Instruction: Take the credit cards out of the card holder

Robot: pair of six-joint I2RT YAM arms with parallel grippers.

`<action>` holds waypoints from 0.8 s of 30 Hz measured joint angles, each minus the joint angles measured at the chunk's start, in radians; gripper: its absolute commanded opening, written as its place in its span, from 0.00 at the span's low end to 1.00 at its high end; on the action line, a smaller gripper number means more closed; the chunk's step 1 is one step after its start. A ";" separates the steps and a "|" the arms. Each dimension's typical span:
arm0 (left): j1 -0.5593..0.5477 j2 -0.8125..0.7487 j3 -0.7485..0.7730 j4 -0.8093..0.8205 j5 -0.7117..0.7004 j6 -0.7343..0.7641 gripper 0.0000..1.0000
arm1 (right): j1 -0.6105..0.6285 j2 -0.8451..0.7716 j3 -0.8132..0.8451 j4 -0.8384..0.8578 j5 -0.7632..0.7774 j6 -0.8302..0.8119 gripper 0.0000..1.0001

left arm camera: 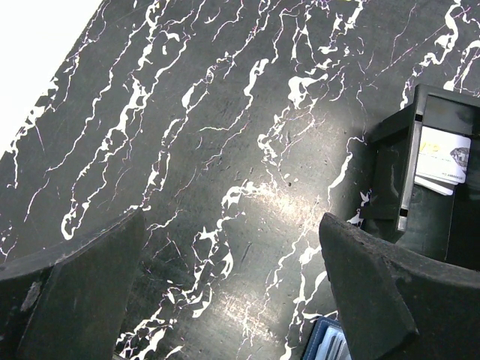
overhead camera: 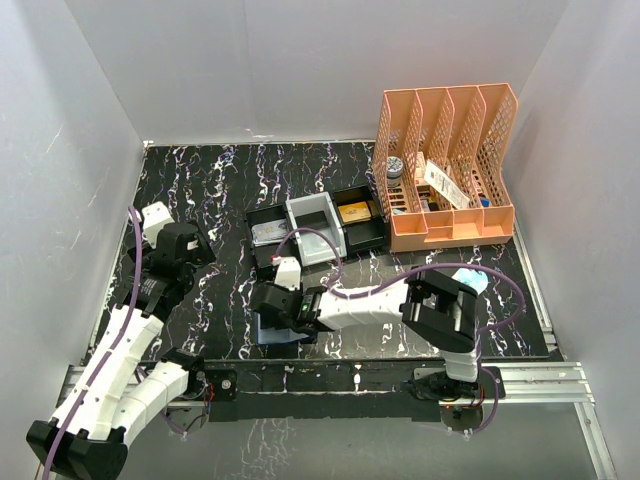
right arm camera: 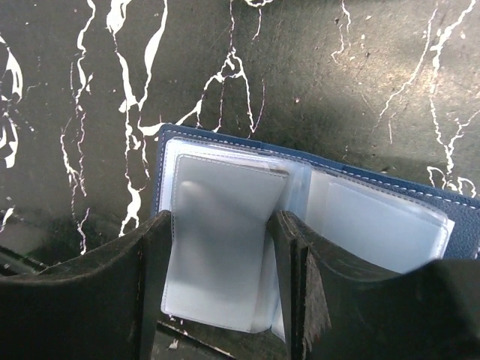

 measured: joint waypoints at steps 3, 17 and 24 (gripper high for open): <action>0.000 0.000 0.000 0.000 0.003 0.000 0.99 | -0.026 -0.031 -0.054 0.072 -0.069 -0.010 0.41; 0.001 -0.010 -0.044 -0.002 0.384 -0.096 0.99 | -0.099 -0.118 -0.213 0.293 -0.286 -0.029 0.40; 0.001 -0.021 -0.242 0.108 0.764 -0.226 0.94 | -0.121 -0.154 -0.273 0.343 -0.338 -0.029 0.41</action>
